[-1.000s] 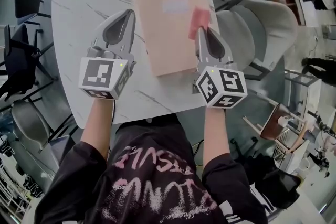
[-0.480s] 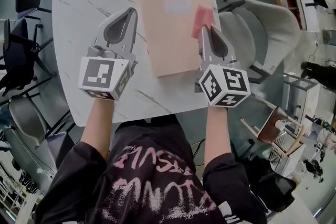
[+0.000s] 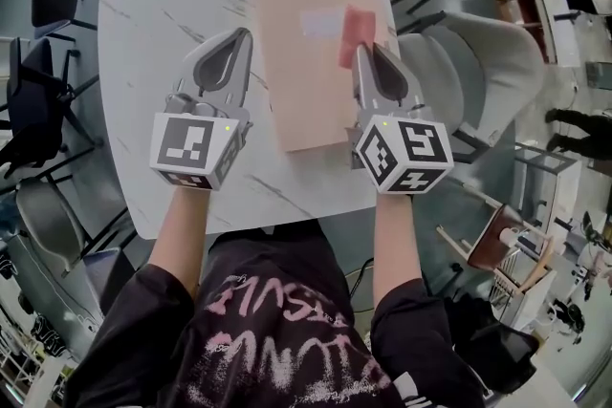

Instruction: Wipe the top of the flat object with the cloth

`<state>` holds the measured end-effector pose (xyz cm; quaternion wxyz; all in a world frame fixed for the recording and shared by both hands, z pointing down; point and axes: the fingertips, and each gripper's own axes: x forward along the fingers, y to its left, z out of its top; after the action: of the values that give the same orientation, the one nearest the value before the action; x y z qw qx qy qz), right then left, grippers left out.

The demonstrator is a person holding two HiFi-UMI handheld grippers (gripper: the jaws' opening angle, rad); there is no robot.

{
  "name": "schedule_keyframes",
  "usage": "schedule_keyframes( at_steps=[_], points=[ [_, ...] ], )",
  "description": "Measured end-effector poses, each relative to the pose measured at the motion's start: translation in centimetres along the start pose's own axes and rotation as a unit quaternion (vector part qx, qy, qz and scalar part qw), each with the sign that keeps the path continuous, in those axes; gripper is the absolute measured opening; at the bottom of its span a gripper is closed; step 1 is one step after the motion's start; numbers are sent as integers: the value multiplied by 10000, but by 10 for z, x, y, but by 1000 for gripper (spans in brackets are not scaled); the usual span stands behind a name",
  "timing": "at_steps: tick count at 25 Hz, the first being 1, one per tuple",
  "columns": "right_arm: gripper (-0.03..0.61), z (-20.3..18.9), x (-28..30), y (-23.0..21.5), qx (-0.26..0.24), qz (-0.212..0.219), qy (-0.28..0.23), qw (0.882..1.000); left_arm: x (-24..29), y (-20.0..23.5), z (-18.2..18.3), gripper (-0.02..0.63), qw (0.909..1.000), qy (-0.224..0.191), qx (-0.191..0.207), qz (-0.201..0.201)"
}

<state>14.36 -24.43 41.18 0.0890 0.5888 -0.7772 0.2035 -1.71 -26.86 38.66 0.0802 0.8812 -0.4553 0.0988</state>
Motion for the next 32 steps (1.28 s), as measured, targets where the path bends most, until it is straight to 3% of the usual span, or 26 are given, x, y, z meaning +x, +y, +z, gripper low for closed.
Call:
schedule_keyframes(
  at_steps=[13, 23, 27, 32],
  points=[
    [51, 12, 43, 38, -260, 630, 129, 9976, -3, 12, 2, 2, 10000, -23, 39, 72],
    [51, 3, 75, 72, -280, 1032, 419, 9934, -6, 28, 3, 2, 9996, -34, -148, 247],
    [51, -2, 84, 83, -282, 1142, 545, 9916, -9, 36, -3, 2, 9994, -49, 44, 326],
    [51, -9, 95, 96, -296, 1319, 673, 9885, -10, 43, -10, 2, 9991, 63, -79, 415]
  ],
)
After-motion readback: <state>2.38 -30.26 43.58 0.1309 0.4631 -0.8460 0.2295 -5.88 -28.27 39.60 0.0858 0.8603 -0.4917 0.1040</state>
